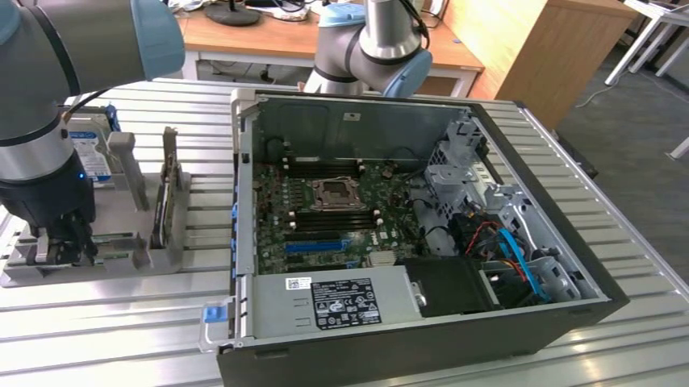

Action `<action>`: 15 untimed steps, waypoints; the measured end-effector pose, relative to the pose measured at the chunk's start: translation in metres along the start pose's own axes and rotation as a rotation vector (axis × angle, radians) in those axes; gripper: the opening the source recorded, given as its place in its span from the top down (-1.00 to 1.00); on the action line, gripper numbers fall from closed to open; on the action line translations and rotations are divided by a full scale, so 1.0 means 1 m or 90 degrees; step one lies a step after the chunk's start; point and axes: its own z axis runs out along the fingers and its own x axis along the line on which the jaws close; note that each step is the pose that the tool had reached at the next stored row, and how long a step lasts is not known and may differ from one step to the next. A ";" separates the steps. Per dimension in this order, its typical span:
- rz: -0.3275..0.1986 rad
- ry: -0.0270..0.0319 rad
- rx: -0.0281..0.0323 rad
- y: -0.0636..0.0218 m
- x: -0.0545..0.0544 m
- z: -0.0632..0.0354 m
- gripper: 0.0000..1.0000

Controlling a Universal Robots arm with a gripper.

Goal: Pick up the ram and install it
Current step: 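Pick up the ram and move it above insertion slot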

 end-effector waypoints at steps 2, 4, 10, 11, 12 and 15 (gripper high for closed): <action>0.000 0.0000 0.0000 0.0000 0.000 0.0000 0.58; 0.000 0.0000 0.0000 0.0000 0.000 0.0000 0.58; 0.000 0.0000 0.0000 0.0000 0.000 0.0005 0.58; 0.000 0.0000 0.0000 0.0000 0.000 0.0007 0.58; 0.000 0.0000 0.0000 0.0000 0.000 0.0008 0.58; 0.000 0.0001 0.0000 0.0000 0.000 0.0008 0.58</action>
